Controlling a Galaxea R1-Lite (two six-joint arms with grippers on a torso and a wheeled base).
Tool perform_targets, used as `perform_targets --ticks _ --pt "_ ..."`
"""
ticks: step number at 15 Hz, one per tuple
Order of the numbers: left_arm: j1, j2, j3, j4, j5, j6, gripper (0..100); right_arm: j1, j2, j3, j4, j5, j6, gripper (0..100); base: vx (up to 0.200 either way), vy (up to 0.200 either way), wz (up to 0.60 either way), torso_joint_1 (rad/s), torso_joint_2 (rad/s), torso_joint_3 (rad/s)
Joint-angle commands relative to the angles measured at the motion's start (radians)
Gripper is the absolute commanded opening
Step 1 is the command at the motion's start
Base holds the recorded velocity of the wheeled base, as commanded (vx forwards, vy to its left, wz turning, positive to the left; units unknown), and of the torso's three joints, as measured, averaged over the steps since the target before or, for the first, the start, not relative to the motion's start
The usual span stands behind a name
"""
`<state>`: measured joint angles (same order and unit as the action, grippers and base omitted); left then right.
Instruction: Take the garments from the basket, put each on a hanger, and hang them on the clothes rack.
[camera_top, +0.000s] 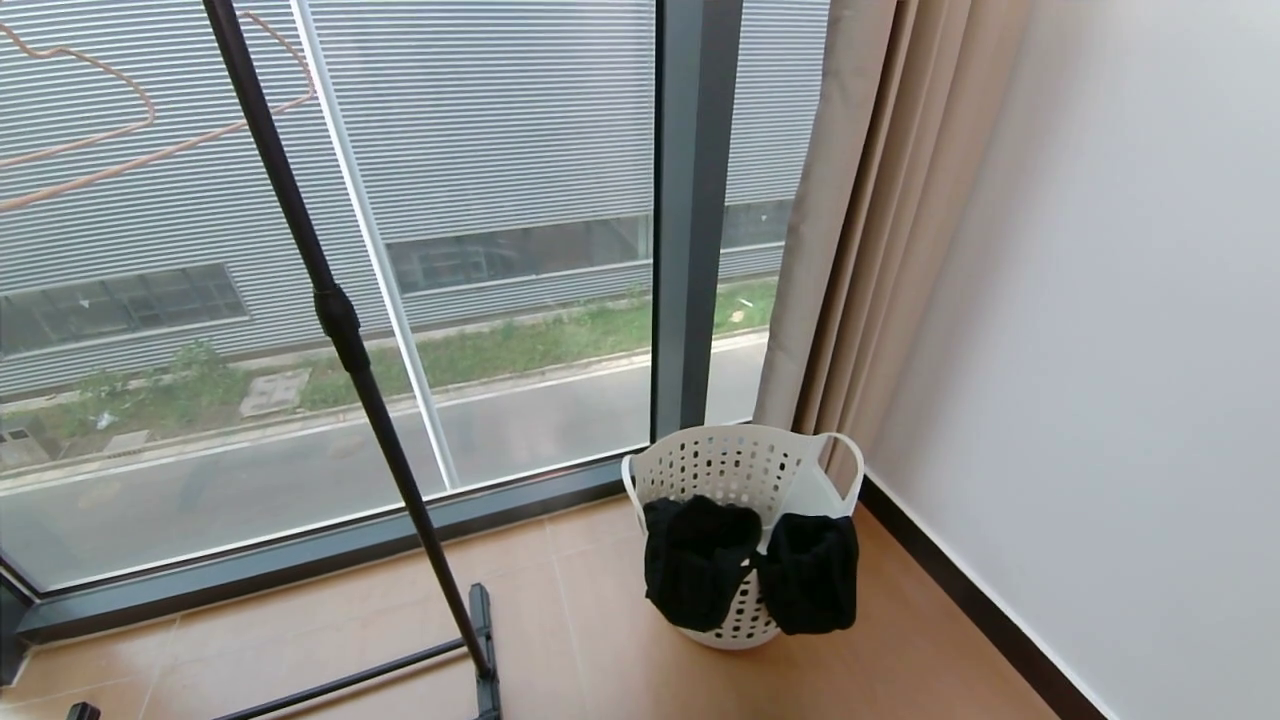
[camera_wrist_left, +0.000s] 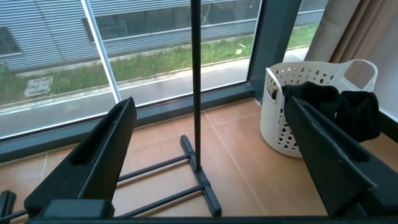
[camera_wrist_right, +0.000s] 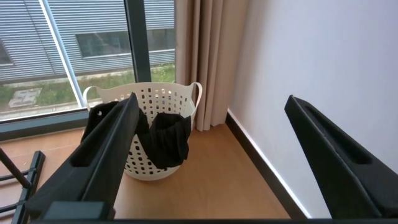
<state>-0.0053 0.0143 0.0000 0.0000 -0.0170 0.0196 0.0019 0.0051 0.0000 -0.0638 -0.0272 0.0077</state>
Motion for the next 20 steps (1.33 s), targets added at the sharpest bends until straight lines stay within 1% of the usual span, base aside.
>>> perform_targets --ticks 1,11,13,20 --pt "-0.001 0.001 0.000 0.000 0.000 0.002 100 0.000 0.001 0.000 -0.001 0.000 0.000 100 0.000 0.000 0.00 0.002 0.00 -0.168" --pt "-0.001 0.001 0.000 0.000 0.005 -0.001 100 0.000 0.001 0.000 -0.001 0.000 0.000 100 0.000 0.000 0.00 0.005 0.00 -0.197" --pt "-0.001 0.001 0.000 -0.002 0.012 -0.021 100 0.000 0.001 0.000 -0.001 0.000 0.000 100 0.000 0.000 0.00 -0.002 0.00 -0.198" --pt "-0.001 0.001 0.000 -0.002 0.014 -0.020 100 0.000 0.001 0.000 -0.001 0.000 0.000 100 0.000 0.000 0.00 0.002 0.00 -0.196"
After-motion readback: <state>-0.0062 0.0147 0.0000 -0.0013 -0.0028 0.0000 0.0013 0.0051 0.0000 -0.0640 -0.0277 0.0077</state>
